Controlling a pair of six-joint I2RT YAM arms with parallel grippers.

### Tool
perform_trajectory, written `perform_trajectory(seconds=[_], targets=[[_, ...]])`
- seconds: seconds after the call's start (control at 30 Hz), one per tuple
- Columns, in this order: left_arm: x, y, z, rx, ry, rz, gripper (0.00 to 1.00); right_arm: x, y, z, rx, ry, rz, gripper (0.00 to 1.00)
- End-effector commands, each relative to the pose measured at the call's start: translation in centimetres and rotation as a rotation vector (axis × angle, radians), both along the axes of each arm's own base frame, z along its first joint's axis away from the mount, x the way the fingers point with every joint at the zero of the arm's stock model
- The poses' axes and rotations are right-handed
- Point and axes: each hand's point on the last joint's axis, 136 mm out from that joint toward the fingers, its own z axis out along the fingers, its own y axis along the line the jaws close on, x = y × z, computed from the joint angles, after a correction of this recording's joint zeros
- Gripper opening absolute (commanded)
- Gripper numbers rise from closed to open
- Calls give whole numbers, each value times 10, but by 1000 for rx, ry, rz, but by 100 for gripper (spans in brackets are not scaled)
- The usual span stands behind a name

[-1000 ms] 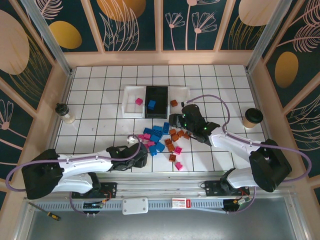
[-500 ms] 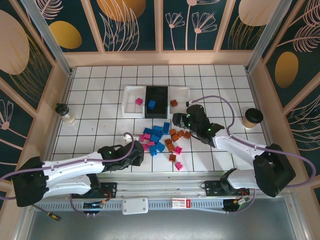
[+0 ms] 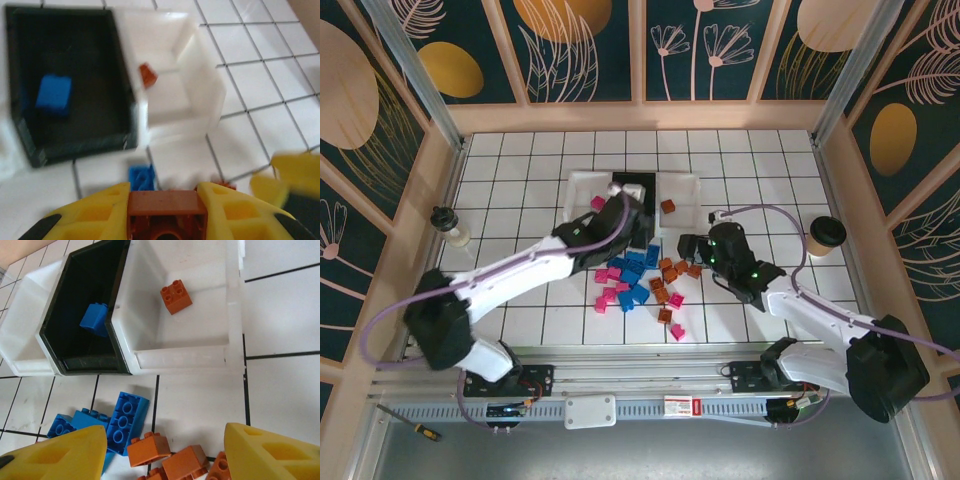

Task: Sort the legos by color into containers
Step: Place the lego in the container.

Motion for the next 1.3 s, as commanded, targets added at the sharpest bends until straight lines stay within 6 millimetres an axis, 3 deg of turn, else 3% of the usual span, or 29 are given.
perform_trajectory(seconds=[0.0,0.2,0.33,0.57,0.7,0.9,1.03,1.17,1.27], targets=[[41,-38,-1,-23,-45,-74,21,-7,-16,-12,-14,31,-54,64],[95,-70,-41,-23,20,-61,20,-18,-23,-19,-7,49,-61,64],[115,-88,-49,-34,28,-65,24,-26,-23,-29,1,79,-47,64],[138,-109,-50,-46,23,-62,52,-56,-6,-51,6,160,70,65],[145,-112,-31,-72,0,-66,67,-80,6,-57,-8,196,144,65],[124,-99,34,-186,-82,-87,88,-123,20,-66,-49,262,238,65],[90,-69,63,-259,-122,-80,95,-149,26,-75,-68,308,285,65],[55,-32,76,-287,-144,-62,99,-166,29,-84,-125,342,317,65],[33,-4,67,-272,-138,-23,99,-176,29,-90,-176,363,338,63]])
